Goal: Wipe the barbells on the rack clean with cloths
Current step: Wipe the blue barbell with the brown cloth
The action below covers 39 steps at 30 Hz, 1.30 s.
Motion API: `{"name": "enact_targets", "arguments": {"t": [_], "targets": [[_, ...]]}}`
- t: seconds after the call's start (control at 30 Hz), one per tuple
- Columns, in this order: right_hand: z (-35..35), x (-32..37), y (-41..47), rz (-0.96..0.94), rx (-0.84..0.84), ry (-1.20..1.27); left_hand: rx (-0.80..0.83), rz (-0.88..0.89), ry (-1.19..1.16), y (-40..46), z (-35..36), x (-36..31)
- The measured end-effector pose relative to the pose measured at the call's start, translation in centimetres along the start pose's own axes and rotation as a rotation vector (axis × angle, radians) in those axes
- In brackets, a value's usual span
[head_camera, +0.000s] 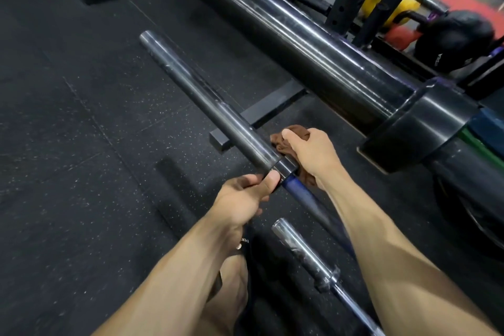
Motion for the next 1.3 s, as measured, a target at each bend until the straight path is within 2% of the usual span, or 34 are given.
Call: {"name": "enact_targets", "arguments": {"t": [0.13, 0.3, 0.33, 0.43, 0.47, 0.6, 0.7, 0.87, 0.93, 1.03, 1.07, 1.17, 1.23, 1.3], "targets": [[0.0, -1.2, -0.4, 0.105, 0.134, 0.109, 0.024, -0.058, 0.021, -0.3, -0.3, -0.4], [-1.8, -0.7, -2.9, 0.127, 0.092, 0.441, 0.065, -0.093, 0.083, -0.8, -0.4, -0.6], [-1.8, -0.5, -3.5, 0.103, 0.071, 0.407, 0.059, -0.078, 0.106, -0.7, -0.3, -0.5], [-1.0, 0.5, -4.3, -0.085, -0.004, 0.036, 0.022, -0.033, 0.103, -0.7, 0.7, -0.2], [-0.7, 0.7, -4.4, -0.101, -0.025, -0.021, 0.006, -0.021, 0.090, -0.6, 0.9, -0.1], [-0.7, 0.8, -2.8, -0.011, -0.022, 0.007, -0.041, 0.028, 0.098, -0.3, 0.9, -0.1], [-0.4, 0.1, -1.3, 0.067, 0.025, 0.048, -0.014, 0.011, 0.121, 0.0, 0.2, 0.0], [-0.7, -0.3, -1.6, 0.044, 0.156, 0.109, 0.004, -0.033, 0.061, 0.0, -0.4, -0.3], [-1.4, -0.2, -2.3, 0.035, 0.090, 0.149, 0.013, -0.040, 0.055, -0.5, -0.4, -0.5], [-2.9, -0.6, -3.0, 0.040, -0.090, 0.360, 0.034, -0.042, 0.035, -1.1, 0.0, -0.7], [-3.1, -0.5, -3.5, 0.030, -0.105, 0.390, 0.036, -0.041, 0.047, -1.2, 0.3, -0.6], [-2.0, 0.0, -4.9, -0.066, -0.012, 0.192, 0.047, -0.012, 0.057, -1.4, 1.6, -0.4], [-1.1, 0.3, -5.1, -0.131, -0.013, 0.038, 0.024, -0.008, -0.026, -1.3, 2.1, -0.1], [-1.0, 0.6, -4.7, -0.064, -0.004, 0.014, -0.002, 0.020, -0.042, -1.2, 2.1, -0.2]]}}
Point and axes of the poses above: each hand's wrist, its own y-axis towards the middle knuckle, its own z-axis out of the palm, x = y × z, the point moved 3 cm from there along y, towards the middle knuckle, and after that the axes turned 14 degrees about -y, right-handed, at the moved point
